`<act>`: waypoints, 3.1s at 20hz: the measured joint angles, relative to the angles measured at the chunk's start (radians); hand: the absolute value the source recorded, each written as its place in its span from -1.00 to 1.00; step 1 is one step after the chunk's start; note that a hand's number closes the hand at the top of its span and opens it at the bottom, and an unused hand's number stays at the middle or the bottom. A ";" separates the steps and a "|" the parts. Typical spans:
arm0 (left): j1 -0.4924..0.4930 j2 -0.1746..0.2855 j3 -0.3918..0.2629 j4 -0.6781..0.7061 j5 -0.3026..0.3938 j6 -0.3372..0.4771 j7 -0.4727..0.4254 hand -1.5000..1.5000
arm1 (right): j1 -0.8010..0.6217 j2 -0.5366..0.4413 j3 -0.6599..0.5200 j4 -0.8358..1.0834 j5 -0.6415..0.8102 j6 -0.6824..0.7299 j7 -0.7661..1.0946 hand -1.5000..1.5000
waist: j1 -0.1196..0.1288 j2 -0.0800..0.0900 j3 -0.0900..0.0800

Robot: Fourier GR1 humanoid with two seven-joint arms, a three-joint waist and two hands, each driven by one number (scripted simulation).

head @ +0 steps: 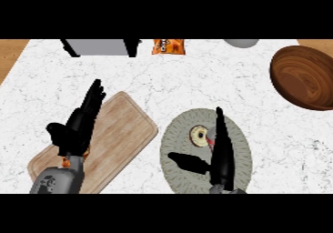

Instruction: Pick the cupcake from the placemat and place it in the bowl

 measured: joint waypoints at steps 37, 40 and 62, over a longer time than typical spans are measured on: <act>0.010 -0.027 0.027 -0.009 -0.028 -0.029 0.010 0.00 | -0.086 -0.328 0.208 0.156 -0.201 0.587 -0.591 1.00 | -0.002 0.000 0.007; 0.020 -0.022 0.035 -0.010 -0.027 -0.028 0.009 0.00 | -0.058 -0.442 0.204 0.067 -0.280 0.699 -0.768 1.00 | -0.018 -0.002 0.009; 0.039 -0.025 0.040 -0.054 -0.031 -0.018 0.037 0.00 | 0.176 -1.270 -0.631 -0.022 -0.977 1.147 -1.404 1.00 | -0.034 -0.001 0.004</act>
